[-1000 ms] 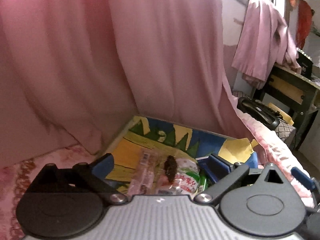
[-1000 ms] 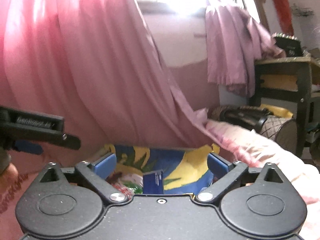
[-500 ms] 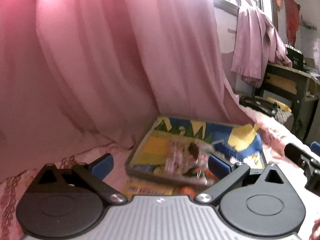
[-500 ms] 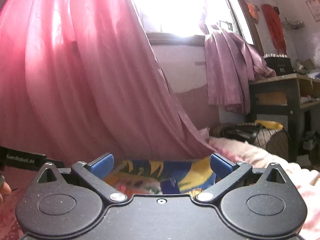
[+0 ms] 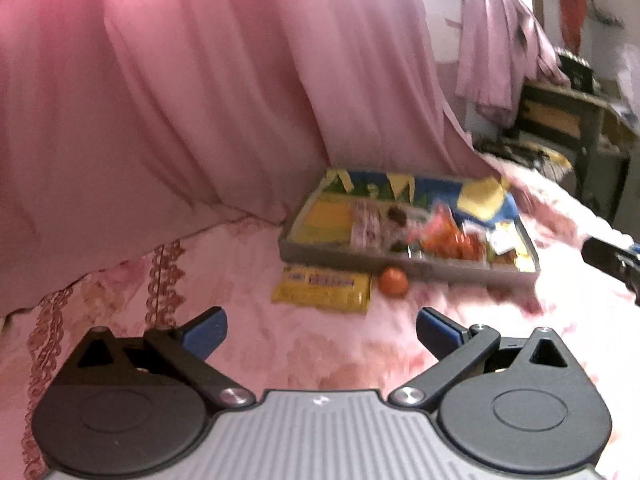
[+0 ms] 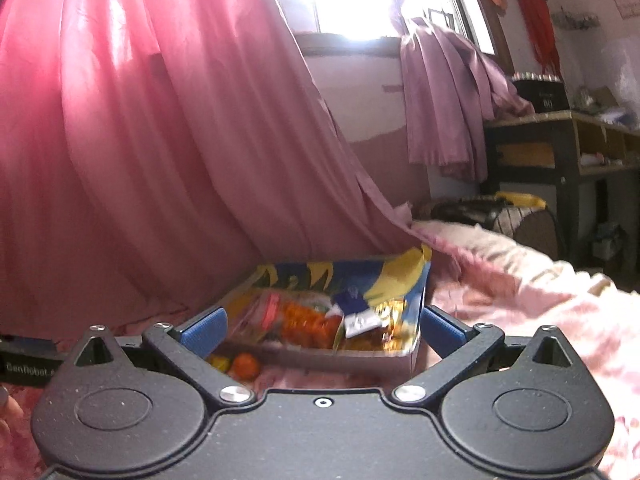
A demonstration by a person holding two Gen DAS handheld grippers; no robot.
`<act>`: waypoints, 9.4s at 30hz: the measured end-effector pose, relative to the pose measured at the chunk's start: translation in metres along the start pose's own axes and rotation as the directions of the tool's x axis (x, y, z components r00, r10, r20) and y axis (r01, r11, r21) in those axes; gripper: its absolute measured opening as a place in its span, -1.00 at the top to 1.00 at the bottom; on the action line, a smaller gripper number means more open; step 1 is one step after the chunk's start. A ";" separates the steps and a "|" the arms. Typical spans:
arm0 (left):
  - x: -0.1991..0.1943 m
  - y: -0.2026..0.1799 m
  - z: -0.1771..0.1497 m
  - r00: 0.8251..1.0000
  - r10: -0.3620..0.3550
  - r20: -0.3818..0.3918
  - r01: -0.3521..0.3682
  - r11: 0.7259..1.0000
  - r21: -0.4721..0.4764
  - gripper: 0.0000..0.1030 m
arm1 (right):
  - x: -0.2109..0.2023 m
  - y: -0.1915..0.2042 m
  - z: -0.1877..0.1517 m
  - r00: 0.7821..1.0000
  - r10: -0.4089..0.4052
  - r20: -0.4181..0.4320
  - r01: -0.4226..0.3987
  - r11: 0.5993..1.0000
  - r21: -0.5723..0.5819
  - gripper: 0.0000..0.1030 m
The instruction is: Organize snacks
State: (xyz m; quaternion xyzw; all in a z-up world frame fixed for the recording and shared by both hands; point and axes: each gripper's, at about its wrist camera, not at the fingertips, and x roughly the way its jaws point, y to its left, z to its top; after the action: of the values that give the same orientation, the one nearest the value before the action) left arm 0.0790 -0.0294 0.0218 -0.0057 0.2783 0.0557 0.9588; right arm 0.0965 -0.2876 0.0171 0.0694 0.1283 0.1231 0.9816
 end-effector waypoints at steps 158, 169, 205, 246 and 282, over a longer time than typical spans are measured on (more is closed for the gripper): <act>0.157 -0.031 0.138 0.988 -0.033 -0.148 0.030 0.999 -0.023 -0.78 | 0.146 0.019 0.020 0.963 0.259 -0.076 -0.270 0.929 -0.253 0.36; 0.210 -0.076 0.146 0.986 -0.101 -0.136 0.095 0.994 -0.050 -0.78 | 0.179 -0.022 0.019 0.990 0.068 -0.127 -0.092 0.977 -0.192 0.36; 0.245 -0.119 0.114 0.966 -0.131 -0.225 0.135 0.991 0.002 -0.78 | 0.206 -0.062 0.010 0.972 -0.056 -0.229 0.030 0.993 -0.117 0.35; 0.238 -0.115 0.113 0.962 -0.146 -0.229 0.143 0.989 -0.031 -0.96 | 0.204 -0.063 0.011 0.973 -0.067 -0.219 0.045 0.994 -0.104 -0.09; 0.154 -0.064 0.120 0.993 -0.048 -0.105 0.039 0.996 -0.079 -0.99 | 0.147 -0.054 0.031 0.994 -0.095 -0.050 0.092 0.994 -0.058 -0.83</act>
State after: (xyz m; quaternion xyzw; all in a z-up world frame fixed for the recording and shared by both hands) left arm 0.2790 -0.0717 0.0397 -0.0516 0.3266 0.0450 0.9427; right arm 0.2550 -0.3049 0.0028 0.0324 0.1537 0.0822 0.9842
